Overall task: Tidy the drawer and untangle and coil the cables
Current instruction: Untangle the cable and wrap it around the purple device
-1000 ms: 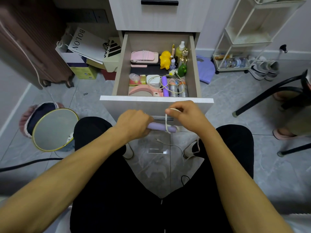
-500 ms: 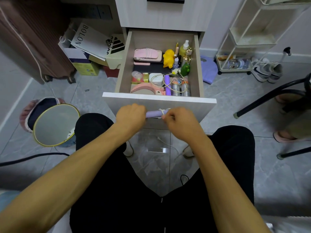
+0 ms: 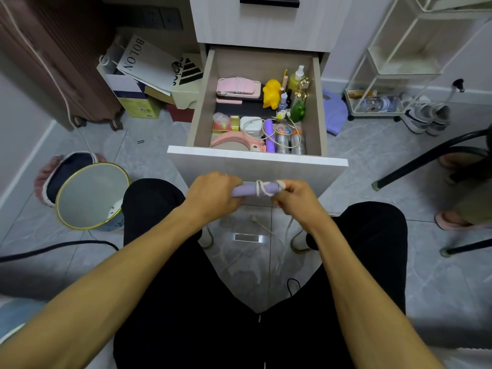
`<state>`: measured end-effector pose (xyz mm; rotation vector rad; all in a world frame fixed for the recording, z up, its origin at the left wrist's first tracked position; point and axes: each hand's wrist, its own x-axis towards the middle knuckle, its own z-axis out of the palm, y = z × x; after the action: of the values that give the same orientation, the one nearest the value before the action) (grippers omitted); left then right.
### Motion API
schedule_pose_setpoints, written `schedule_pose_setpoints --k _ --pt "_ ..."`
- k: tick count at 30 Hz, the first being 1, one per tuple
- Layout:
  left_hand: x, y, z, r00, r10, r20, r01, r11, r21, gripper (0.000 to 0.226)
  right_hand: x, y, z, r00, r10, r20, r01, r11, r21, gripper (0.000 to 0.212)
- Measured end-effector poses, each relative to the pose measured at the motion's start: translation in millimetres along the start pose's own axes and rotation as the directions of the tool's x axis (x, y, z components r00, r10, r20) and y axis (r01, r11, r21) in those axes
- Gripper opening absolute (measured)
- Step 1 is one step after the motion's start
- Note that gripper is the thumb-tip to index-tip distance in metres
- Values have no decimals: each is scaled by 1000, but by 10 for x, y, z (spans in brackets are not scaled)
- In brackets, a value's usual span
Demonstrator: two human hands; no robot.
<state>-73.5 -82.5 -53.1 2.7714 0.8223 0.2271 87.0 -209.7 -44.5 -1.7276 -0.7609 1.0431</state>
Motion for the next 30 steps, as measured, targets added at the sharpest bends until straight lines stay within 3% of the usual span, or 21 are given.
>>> schedule_pose_setpoints --k 2,5,9,12,16,20,24,26,28,30 --pt "15 -14 48 988 -153 12 153 988 -22 26 -62 104 113 999 -28 29 32 990 -135 26" --pt "48 -16 102 963 -249 100 236 963 128 20 -125 137 216 987 -129 97 158 895 -418 32" --pt "81 16 129 957 -217 194 139 927 349 16 -132 -34 173 965 -221 141 262 767 -586 31" --pt "130 49 63 959 -125 255 21 926 378 14 -73 -206 49 952 -266 150 301 732 -611 28" --pt "125 112 -143 945 7 327 -144 906 399 13 37 -261 -82 966 -189 178 255 814 -521 27" --pt "71 36 -266 941 105 320 -215 918 332 18 31 -172 -44 976 -78 202 116 976 -183 18" --pt "-44 21 -160 962 43 271 -104 971 215 22 2 -32 79 983 -20 180 15 1000 27 24" --pt "-95 7 -69 977 -46 209 39 999 37 28 0 53 119 982 39 184 -57 994 94 24" --pt "-70 -7 -21 977 -173 126 195 962 -191 38 -16 125 171 977 97 188 -125 982 143 28" --pt "7 9 11 955 -267 124 291 926 -241 44 -47 153 221 986 85 142 -99 991 92 31"
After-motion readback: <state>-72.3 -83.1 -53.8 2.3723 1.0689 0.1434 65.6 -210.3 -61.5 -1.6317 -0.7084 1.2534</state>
